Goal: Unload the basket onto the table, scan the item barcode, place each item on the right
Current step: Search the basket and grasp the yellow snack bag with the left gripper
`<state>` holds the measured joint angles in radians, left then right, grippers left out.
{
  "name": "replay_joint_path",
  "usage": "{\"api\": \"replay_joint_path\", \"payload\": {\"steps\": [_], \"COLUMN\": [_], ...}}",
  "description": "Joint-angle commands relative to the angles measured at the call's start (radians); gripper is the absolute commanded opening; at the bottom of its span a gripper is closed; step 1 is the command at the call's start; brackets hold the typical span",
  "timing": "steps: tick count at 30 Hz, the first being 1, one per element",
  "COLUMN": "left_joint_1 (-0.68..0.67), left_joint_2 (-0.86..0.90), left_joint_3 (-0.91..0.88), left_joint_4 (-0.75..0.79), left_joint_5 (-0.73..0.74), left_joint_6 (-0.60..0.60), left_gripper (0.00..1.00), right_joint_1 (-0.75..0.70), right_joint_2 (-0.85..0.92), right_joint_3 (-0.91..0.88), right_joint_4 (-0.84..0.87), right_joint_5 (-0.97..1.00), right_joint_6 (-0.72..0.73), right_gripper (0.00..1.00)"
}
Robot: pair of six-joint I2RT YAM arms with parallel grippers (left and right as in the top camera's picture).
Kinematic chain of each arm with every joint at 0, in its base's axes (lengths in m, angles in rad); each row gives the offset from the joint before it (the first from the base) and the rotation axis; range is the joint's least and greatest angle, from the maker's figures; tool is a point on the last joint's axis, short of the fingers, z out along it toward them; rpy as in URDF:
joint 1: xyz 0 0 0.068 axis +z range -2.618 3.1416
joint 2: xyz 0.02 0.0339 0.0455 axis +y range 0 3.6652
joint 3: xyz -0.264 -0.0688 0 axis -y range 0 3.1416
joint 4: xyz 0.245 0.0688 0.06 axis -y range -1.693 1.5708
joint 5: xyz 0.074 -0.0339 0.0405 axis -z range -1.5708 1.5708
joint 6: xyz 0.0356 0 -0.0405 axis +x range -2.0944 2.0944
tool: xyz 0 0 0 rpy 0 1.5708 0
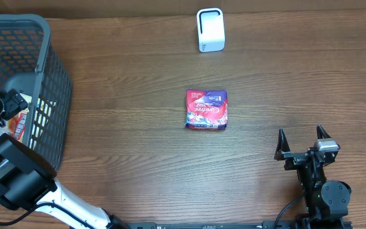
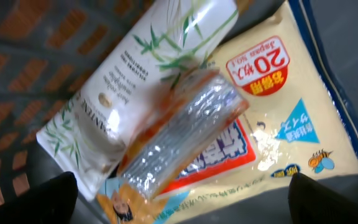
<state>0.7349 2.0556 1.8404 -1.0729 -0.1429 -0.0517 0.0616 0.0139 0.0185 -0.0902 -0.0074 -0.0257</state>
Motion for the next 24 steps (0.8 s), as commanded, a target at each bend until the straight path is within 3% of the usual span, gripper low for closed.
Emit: {"api": "replay_joint_path", "payload": {"steps": [1,7,18,24], "left_joint_1": [-0.004,-0.004,-0.002,-0.002], "left_joint_2": [0.000,0.002,0.003,0.003], "left_joint_3": [-0.023,-0.051,-0.124,-0.136], "left_joint_4": [0.026,0.053,0.103,0.109], "left_joint_5": [0.000,0.040,0.036,0.036], "left_joint_6": [0.043,0.086,0.120,0.119], "left_gripper": [1.00,0.90,0.82,0.53], "right_joint_1": [0.008,0.008,0.008,0.008], "right_joint_2": [-0.011,-0.011,-0.011,-0.011], "right_joint_3": [-0.011,-0.011,-0.011,-0.011], "right_joint_4": [0.007,0.007,0.007,0.007], "right_joint_5": [0.006,0.006,0.006,0.006], "right_joint_6": [-0.002,-0.002,-0.002,-0.002], "right_gripper": [1.00,1.00,1.00,1.00]}}
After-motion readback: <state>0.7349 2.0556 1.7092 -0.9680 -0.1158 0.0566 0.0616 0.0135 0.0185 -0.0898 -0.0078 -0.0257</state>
